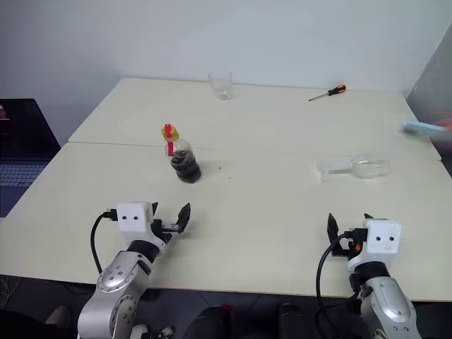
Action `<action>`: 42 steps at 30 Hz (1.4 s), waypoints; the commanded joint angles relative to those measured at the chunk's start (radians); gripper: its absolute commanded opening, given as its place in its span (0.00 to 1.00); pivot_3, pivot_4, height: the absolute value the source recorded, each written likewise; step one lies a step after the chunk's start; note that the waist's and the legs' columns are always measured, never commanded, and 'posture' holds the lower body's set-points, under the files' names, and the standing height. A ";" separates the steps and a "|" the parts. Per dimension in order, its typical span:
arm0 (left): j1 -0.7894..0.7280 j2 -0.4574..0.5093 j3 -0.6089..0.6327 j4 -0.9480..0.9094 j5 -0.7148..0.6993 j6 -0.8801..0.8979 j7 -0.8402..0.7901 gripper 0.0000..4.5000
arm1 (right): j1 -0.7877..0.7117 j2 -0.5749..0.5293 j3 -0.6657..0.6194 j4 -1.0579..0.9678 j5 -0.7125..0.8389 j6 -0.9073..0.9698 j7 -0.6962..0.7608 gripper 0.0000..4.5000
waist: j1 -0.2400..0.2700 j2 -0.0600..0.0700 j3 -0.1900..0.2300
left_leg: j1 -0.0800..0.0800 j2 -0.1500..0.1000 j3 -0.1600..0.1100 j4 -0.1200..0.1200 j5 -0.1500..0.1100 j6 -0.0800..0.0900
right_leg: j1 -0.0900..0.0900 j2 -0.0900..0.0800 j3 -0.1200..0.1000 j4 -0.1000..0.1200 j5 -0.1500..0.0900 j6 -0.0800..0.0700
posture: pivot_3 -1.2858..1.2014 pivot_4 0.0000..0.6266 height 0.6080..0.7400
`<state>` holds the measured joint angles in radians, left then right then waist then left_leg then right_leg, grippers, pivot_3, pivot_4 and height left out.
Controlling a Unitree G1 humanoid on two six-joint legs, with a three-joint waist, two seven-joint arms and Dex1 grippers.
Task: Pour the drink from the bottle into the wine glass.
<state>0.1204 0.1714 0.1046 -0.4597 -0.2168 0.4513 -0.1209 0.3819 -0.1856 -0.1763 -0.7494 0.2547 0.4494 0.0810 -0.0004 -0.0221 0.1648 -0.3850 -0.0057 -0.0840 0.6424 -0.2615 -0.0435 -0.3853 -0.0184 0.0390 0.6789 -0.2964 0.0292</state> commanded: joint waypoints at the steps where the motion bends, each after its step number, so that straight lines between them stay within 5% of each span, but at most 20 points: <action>1: 0.006 0.008 0.007 -0.027 0.006 0.000 0.000 1.00 | 0.000 0.004 -0.017 -0.027 -0.003 -0.021 -0.001 0.99 | 0.000 0.000 0.000 | 0.000 0.000 0.000 0.000 0.000 0.000 | 0.000 0.000 0.000 0.000 0.000 0.000 | 0.52 0.24 1.00; 25: -0.004 0.004 -0.004 -0.024 0.054 -0.046 0.037 1.00 | -0.033 -0.037 -0.023 -0.024 0.080 -0.014 0.104 0.99 | -0.002 0.000 0.000 | 0.001 0.000 0.001 0.001 0.000 0.000 | 0.000 0.000 0.002 0.000 0.000 0.000 | 0.52 0.24 1.00; 42: -0.257 -0.036 -0.011 0.253 0.139 -0.164 0.091 1.00 | -0.133 -0.297 -0.032 -0.070 0.420 0.057 0.409 0.99 | -0.002 -0.001 0.001 | 0.001 -0.001 0.002 0.002 0.000 0.000 | 0.002 0.001 0.000 0.000 0.001 0.001 | 0.52 0.24 1.00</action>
<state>-0.1156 0.1428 0.0867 -0.2135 -0.0906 0.3265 -0.0440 0.2572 -0.4724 -0.2017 -0.7826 0.6460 0.5131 0.4667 -0.0020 -0.0231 0.1653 -0.3841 -0.0071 -0.0824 0.6445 -0.2615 -0.0431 -0.3835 -0.0176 0.0394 0.6793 -0.2955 0.0304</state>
